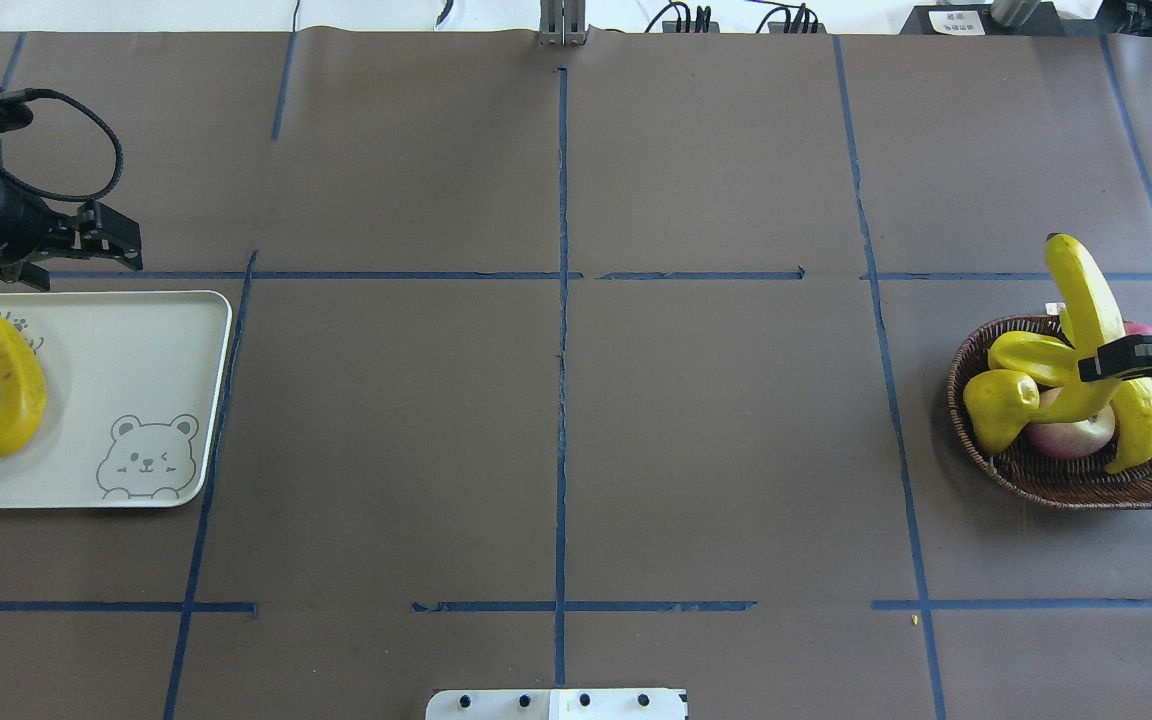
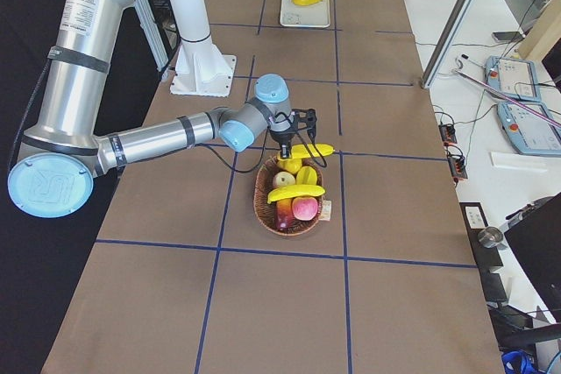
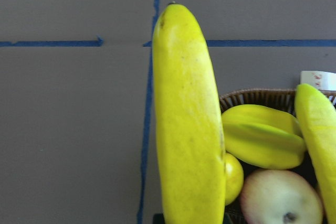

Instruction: Transfer all bananas from basket to plate

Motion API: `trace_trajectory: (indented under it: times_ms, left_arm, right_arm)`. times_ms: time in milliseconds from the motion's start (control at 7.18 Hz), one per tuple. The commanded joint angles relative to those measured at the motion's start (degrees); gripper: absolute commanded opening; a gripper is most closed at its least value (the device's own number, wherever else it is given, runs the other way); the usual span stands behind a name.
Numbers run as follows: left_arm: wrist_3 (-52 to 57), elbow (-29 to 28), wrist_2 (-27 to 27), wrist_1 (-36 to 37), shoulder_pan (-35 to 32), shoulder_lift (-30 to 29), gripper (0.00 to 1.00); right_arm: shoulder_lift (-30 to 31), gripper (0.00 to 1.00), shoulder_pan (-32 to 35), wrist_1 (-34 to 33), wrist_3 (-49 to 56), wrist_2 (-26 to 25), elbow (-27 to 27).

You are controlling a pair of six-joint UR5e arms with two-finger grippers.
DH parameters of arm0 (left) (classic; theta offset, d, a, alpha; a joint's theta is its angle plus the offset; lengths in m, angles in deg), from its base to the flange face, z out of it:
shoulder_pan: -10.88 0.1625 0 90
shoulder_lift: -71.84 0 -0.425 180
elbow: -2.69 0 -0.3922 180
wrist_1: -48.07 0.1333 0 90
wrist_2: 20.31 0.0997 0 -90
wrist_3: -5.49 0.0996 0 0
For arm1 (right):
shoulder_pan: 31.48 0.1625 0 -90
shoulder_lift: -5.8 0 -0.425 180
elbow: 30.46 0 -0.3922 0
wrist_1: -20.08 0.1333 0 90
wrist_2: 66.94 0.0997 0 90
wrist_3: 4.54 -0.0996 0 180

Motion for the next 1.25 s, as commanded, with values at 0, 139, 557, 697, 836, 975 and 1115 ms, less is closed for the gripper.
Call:
trace_trajectory:
  times_ms: [0, 139, 557, 697, 836, 975, 1115]
  left_arm:
    - [-3.3, 0.2, -1.7, -0.3, 0.1, -3.5, 0.99]
    - [-7.5, 0.1, -4.5, -1.7, 0.2, -5.8, 0.99]
    - [-25.5, -3.8, -4.3, -29.5, 7.2, -8.3, 0.99]
    - [-31.3, -7.3, -3.9, -40.1, 8.0, -9.3, 0.99]
    - [-35.4, -10.7, -3.9, -49.2, 8.1, -10.0, 0.99]
    - [-39.1, -11.7, -3.9, -52.6, 8.2, -11.7, 0.99]
    - [-41.4, -12.1, -3.8, -52.6, 9.0, -14.5, 0.99]
  right_arm:
    - [-10.9, 0.03, 0.0, -0.1, -0.7, 7.6, -3.4]
    - [-15.2, 0.03, -0.8, 0.0, -3.5, 7.7, -3.7]
    - [-29.1, 0.03, -11.3, 0.3, -22.4, -1.9, -3.6]
    - [-32.1, 0.03, -17.6, 1.9, -28.0, -9.8, -3.7]
    - [-33.7, 0.03, -23.3, 3.0, -29.8, -17.0, -3.7]
    - [-35.4, 0.03, -27.7, 2.9, -31.9, -22.6, -3.7]
    - [-35.6, 0.03, -29.8, 3.0, -32.1, -24.1, -3.7]
